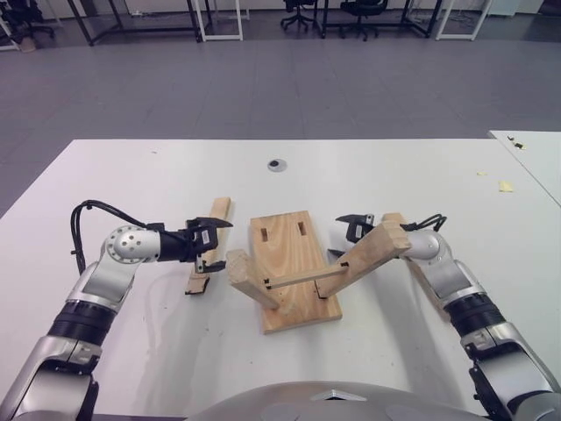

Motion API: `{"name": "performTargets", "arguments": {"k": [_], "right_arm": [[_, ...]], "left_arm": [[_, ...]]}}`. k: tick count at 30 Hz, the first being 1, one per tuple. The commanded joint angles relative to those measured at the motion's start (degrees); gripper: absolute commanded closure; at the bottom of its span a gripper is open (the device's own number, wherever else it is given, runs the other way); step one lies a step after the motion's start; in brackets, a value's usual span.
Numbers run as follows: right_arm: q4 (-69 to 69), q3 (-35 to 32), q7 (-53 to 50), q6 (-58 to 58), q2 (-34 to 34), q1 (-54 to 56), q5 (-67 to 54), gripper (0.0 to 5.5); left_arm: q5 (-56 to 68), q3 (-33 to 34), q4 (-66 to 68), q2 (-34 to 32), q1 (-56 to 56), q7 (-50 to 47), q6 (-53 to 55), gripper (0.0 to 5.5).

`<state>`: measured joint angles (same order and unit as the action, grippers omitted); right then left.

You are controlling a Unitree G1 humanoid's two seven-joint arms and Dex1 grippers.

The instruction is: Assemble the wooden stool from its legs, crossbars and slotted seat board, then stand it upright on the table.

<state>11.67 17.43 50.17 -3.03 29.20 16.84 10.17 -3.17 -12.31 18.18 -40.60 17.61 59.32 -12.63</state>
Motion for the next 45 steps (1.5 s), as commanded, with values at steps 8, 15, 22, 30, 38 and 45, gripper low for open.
{"name": "performTargets", "arguments": {"k": [8, 15, 22, 30, 38, 45], "right_arm": [[-19.5, 3.1, 8.7, 13.7, 7.3, -4.5, 0.3, 1.44], [-25.9, 2.6, 13.1, 18.1, 8.8, -3.3, -5.2, 1.44], [-19.5, -4.0, 10.3, 16.9, 14.0, 1.0, -4.8, 1.44], [-25.2, 0.8, 11.4, 20.2, 12.9, -4.4, -6.6, 1.44], [-33.0, 5.3, 18.9, 25.1, 17.3, -8.7, -9.5, 1.44], [-34.3, 10.6, 11.4, 31.4, 8.9, -12.3, -9.5, 1.44]], "left_arm": [[10.5, 4.4, 20.8, 15.0, 11.1, 0.8, -0.1, 1.17], [13.8, 4.9, 28.1, 22.6, 18.0, 6.9, 4.6, 1.17], [9.3, 7.1, 26.1, 12.5, 16.2, 5.2, -1.1, 1.17], [-1.5, 2.0, 33.9, 8.2, 15.7, 1.2, -9.9, 1.17], [-5.9, -1.4, 43.3, 13.0, 20.6, -2.7, -13.3, 1.17], [1.9, 2.4, 42.2, 22.1, 23.4, 2.3, -7.5, 1.17]]}}
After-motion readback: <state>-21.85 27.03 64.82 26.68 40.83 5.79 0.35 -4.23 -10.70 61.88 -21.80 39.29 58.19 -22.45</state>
